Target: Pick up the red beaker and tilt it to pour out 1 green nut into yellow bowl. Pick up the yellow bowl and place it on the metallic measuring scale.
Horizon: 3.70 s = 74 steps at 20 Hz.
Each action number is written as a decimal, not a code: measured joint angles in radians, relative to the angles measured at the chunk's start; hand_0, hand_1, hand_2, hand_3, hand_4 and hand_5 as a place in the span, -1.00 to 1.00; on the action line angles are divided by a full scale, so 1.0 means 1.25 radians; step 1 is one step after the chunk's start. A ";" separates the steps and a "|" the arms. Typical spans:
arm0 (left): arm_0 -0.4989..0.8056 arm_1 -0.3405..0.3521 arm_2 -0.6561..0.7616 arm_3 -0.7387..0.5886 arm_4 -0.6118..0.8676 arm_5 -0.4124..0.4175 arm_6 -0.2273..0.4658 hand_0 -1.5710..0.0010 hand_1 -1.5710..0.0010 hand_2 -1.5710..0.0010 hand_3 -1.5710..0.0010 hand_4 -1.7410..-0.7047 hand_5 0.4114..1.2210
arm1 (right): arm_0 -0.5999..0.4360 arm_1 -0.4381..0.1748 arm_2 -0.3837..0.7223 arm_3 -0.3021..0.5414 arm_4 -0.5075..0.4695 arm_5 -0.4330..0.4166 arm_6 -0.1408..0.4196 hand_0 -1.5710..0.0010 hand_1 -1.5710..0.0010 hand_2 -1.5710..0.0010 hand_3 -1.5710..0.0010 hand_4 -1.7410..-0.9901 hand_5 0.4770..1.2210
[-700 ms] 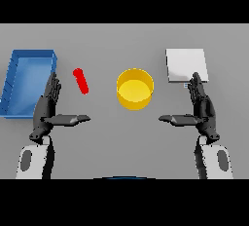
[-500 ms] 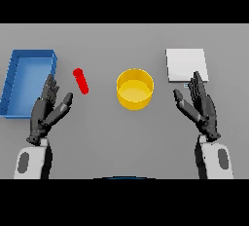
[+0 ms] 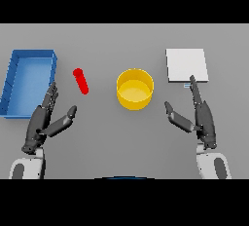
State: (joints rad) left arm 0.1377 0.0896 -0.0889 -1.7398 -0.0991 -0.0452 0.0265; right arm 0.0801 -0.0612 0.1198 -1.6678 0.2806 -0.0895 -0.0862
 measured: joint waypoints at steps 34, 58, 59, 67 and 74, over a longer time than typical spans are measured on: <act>-0.461 -0.045 0.098 0.608 -0.049 0.055 -0.144 1.00 0.97 0.91 0.96 -0.30 -0.23 | -0.003 -0.017 -0.026 -0.012 -0.051 0.033 0.016 1.00 1.00 1.00 1.00 0.28 -0.56; -0.507 -0.020 0.032 0.489 -0.074 0.117 -0.081 -0.99 -0.99 -0.99 -0.98 -0.97 0.75 | 0.004 -0.024 -0.027 -0.016 -0.041 0.027 -0.008 1.00 1.00 1.00 1.00 0.29 -0.50; -0.526 0.000 0.004 0.478 -0.104 0.109 -0.039 -0.99 -0.99 -0.99 -0.99 -0.98 0.76 | 0.010 -0.024 -0.024 -0.014 -0.037 0.029 -0.013 1.00 1.00 1.00 1.00 0.30 -0.49; -0.613 0.046 -0.109 0.519 -0.221 0.088 0.084 -0.99 -0.99 -0.99 -0.99 -0.99 0.74 | 0.010 -0.014 -0.012 -0.023 -0.024 0.024 0.023 1.00 1.00 1.00 1.00 0.29 -0.45; -0.737 0.107 -0.298 0.582 -0.445 0.060 0.171 -1.00 -1.00 -1.00 -1.00 -1.00 0.85 | 0.016 -0.020 -0.016 -0.033 -0.037 0.036 0.016 1.00 1.00 1.00 1.00 0.26 -0.41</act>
State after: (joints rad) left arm -0.7832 0.2238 -0.4610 -1.0118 -0.6559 0.0292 0.2404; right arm 0.1002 -0.0866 0.0992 -1.7095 0.2341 -0.0442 -0.0662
